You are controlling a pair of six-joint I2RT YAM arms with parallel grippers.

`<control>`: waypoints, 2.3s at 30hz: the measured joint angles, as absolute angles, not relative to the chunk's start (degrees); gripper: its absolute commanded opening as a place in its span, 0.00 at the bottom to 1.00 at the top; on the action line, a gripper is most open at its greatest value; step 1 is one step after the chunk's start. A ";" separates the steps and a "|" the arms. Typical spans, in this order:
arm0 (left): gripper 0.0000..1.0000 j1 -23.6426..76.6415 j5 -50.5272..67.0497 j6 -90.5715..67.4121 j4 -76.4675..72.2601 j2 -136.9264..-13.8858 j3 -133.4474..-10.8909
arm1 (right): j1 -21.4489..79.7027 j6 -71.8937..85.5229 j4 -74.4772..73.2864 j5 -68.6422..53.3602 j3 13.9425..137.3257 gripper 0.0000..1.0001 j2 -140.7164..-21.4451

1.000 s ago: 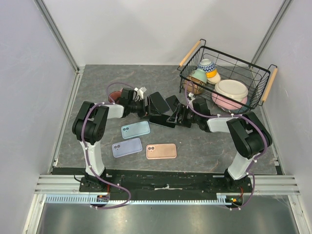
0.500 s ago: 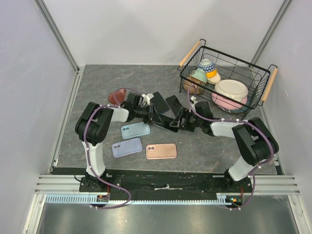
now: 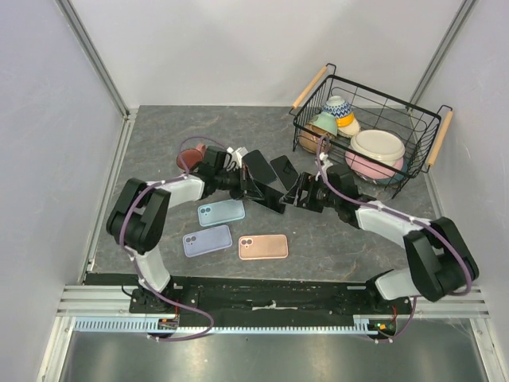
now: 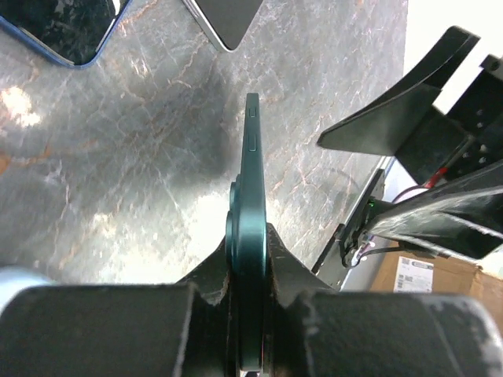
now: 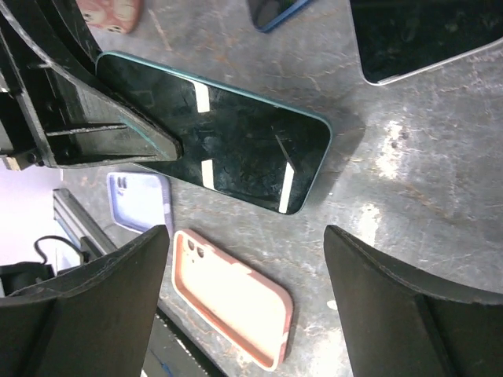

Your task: Put the phone into the phone case

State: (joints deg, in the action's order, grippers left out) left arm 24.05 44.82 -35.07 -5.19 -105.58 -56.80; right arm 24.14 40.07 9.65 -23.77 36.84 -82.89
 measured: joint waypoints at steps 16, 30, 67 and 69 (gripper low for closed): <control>0.02 24.14 34.57 -33.63 7.70 -59.51 -40.71 | 24.14 40.77 -0.49 -24.36 34.28 0.98 -54.59; 0.02 24.14 35.83 -36.40 9.54 -33.19 -29.26 | 24.91 48.14 9.13 -34.46 26.35 0.97 -44.73; 0.04 23.14 46.30 -50.92 -19.99 -36.53 -20.16 | 39.77 58.06 51.29 -36.07 23.16 0.00 -65.95; 0.14 22.94 46.46 -50.92 -20.56 -36.77 -20.05 | 39.51 58.15 52.99 -36.62 23.16 0.00 -66.92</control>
State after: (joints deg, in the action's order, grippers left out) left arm 22.94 46.46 -50.92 -20.56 -36.77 -20.05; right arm 39.51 58.15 52.99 -36.62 23.16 -66.92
